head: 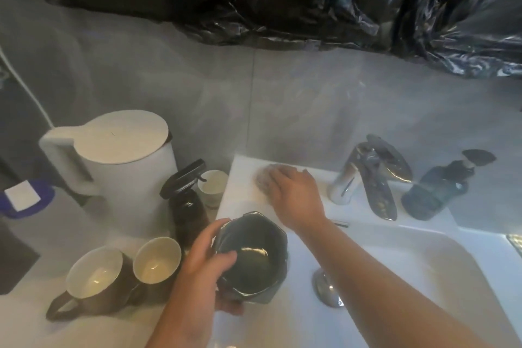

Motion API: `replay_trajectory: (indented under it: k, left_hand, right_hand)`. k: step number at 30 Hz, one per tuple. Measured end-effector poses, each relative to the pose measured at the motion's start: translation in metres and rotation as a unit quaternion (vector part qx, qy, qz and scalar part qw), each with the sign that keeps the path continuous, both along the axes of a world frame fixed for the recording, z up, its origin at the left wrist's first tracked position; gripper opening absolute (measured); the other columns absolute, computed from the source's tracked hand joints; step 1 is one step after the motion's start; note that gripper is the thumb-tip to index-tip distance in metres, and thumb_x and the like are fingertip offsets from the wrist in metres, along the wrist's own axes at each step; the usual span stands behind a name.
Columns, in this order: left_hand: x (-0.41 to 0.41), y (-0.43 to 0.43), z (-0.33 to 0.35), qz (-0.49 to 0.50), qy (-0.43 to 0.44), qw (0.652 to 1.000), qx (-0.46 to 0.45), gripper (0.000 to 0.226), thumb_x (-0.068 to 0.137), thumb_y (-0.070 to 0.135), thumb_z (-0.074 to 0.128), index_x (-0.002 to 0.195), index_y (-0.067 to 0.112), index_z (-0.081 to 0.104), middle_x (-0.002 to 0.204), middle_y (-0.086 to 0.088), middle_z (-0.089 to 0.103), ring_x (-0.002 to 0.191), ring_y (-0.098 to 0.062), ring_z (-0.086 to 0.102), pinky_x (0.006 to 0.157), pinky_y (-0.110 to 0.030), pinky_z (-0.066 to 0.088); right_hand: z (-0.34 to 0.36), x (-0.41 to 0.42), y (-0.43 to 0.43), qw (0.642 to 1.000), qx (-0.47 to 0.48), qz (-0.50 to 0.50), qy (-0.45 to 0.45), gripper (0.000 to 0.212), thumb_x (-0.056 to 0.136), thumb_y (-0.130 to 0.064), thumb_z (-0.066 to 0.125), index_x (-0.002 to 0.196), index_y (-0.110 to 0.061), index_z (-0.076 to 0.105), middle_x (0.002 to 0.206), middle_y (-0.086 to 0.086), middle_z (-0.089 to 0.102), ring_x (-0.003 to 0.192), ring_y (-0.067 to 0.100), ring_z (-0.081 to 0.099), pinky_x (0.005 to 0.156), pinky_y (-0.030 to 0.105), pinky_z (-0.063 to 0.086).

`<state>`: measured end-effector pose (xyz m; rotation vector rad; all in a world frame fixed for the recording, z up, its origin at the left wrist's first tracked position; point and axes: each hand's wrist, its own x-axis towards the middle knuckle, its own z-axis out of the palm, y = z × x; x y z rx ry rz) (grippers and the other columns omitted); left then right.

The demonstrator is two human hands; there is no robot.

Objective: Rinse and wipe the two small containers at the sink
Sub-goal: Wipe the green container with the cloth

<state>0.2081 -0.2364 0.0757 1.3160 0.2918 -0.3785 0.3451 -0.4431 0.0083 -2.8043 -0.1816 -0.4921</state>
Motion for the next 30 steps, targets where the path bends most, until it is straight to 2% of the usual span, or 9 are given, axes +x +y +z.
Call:
replay_trajectory:
  k: [4,7,11,13,16,19,22,28,30]
  left_hand:
    - [0.001,0.002,0.002,0.019,-0.002,1.0,-0.003,0.046,0.095,0.003,0.053,0.097,0.046,0.071,0.114,-0.002,0.062,0.098,-0.039,0.062,0.052,-0.039,0.054]
    - [-0.003,-0.004,0.003,0.035,0.005,0.999,0.004,0.041,0.097,0.008,0.054,0.109,0.044,0.068,0.12,-0.003,0.062,0.105,-0.037,0.061,0.051,-0.037,0.054]
    - [-0.018,-0.016,0.012,-0.003,0.009,1.0,0.024,0.034,0.101,0.014,0.052,0.122,0.039,0.062,0.12,0.0,0.065,0.092,-0.02,0.067,0.055,-0.036,0.054]
    - [-0.029,-0.023,0.015,-0.038,0.014,0.999,0.03,0.032,0.102,0.017,0.051,0.125,0.037,0.061,0.114,0.001,0.069,0.079,-0.013,0.072,0.056,-0.037,0.053]
    - [-0.05,-0.034,0.023,-0.09,0.019,0.995,0.04,0.028,0.104,0.024,0.049,0.124,0.039,0.061,0.112,0.003,0.071,0.087,-0.019,0.072,0.062,-0.039,0.054]
    - [-0.071,-0.047,0.029,-0.147,0.001,0.988,0.056,0.024,0.103,0.03,0.049,0.121,0.039,0.062,0.114,0.0,0.069,0.097,-0.025,0.068,0.059,-0.037,0.054]
    - [-0.095,-0.068,0.032,-0.166,0.007,0.986,0.032,0.034,0.09,0.043,0.058,0.109,0.015,0.065,0.097,-0.011,0.066,0.073,-0.028,0.06,0.046,-0.031,0.045]
    - [-0.159,-0.126,0.04,-0.291,0.0,0.957,-0.011,0.024,0.091,0.033,0.058,0.098,0.016,0.074,0.083,-0.012,0.061,0.059,-0.023,0.051,0.043,-0.027,0.041]
    - [-0.179,-0.143,0.039,-0.338,0.019,0.941,-0.009,0.031,0.08,0.033,0.061,0.103,0.018,0.075,0.085,-0.011,0.064,0.059,-0.023,0.052,0.044,-0.027,0.042]
  right_hand:
    - [0.008,-0.013,-0.005,0.994,-0.009,0.013,0.112,0.05,0.098,-0.043,0.03,0.142,-0.028,0.047,0.151,-0.003,0.046,0.135,0.024,0.045,0.108,0.049,0.038]
    - [0.027,-0.057,0.002,0.98,0.165,-0.016,0.106,0.044,0.096,-0.032,0.041,0.137,-0.02,0.052,0.141,-0.004,0.051,0.129,0.019,0.049,0.112,0.04,0.038]
    - [0.069,-0.134,0.024,0.793,0.533,-0.108,0.275,0.037,0.087,-0.042,0.052,0.1,-0.012,0.068,0.101,0.006,0.068,0.097,0.025,0.062,0.087,0.04,0.049]
    - [0.088,-0.161,0.027,0.773,0.542,-0.108,0.313,0.049,0.089,-0.049,0.044,0.097,-0.005,0.064,0.095,0.008,0.063,0.091,0.022,0.056,0.083,0.038,0.046]
    - [0.11,-0.197,0.019,0.811,0.477,-0.109,0.321,0.047,0.095,-0.048,0.03,0.107,-0.013,0.059,0.111,0.004,0.058,0.102,0.023,0.051,0.086,0.037,0.046]
    - [0.117,-0.231,0.004,0.79,0.5,-0.143,0.324,0.061,0.091,-0.054,0.029,0.123,-0.013,0.059,0.128,0.014,0.057,0.107,0.029,0.058,0.066,0.031,0.052]
    - [0.116,-0.273,-0.016,0.777,0.538,-0.181,0.271,0.062,0.084,-0.056,0.029,0.119,-0.016,0.062,0.121,0.011,0.061,0.105,0.037,0.062,0.045,0.027,0.051]
    - [0.118,-0.382,-0.063,0.726,0.615,-0.25,0.18,0.061,0.073,-0.062,0.04,0.114,-0.024,0.062,0.128,0.006,0.059,0.116,0.027,0.058,0.062,0.03,0.057]
    - [0.115,-0.42,-0.082,0.673,0.665,-0.266,0.185,0.067,0.077,-0.062,0.043,0.122,-0.016,0.062,0.128,0.011,0.062,0.111,0.033,0.064,0.064,0.041,0.061]
